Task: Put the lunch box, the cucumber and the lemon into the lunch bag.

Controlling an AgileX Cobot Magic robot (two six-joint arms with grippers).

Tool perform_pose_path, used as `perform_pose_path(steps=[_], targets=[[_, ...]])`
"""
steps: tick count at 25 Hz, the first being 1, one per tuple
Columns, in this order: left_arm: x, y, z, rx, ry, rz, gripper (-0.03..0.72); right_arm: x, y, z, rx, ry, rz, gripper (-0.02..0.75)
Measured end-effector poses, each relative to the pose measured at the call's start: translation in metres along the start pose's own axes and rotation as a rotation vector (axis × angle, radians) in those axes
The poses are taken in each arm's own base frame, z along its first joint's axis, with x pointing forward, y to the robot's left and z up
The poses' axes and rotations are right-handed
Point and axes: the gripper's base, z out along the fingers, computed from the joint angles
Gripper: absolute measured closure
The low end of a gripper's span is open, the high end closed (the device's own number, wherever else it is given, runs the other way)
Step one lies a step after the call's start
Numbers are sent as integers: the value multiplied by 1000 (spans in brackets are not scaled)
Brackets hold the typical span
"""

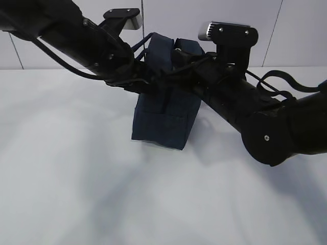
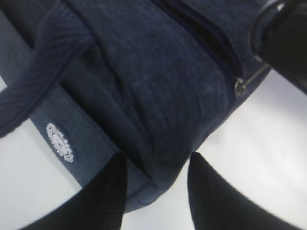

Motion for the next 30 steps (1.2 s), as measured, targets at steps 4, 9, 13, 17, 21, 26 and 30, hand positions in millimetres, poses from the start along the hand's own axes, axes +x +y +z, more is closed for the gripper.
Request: perform_pose_path(steps=[4,9,13,17,21,26,30], targets=[[3,3,10,10,10,-3,473,0,0,0,0,0,0,738],[4,4,13,8,10,8,673,-1,-2,0,24,-4,23,738],[4,4,13,9,11,10,688,-6,-6,3,42,-21,37,738],[6,3,13,16,28,16,691,-16,-13,11,63,-24,48,738],[6,3,13,16,28,16,691,-25,-22,18,86,-5,56,738],[6,3,13,16,28,19,692,-37,-36,29,119,30,66,738],[4,1,8,18,27,28,692,-41,-42,38,134,60,76,738]])
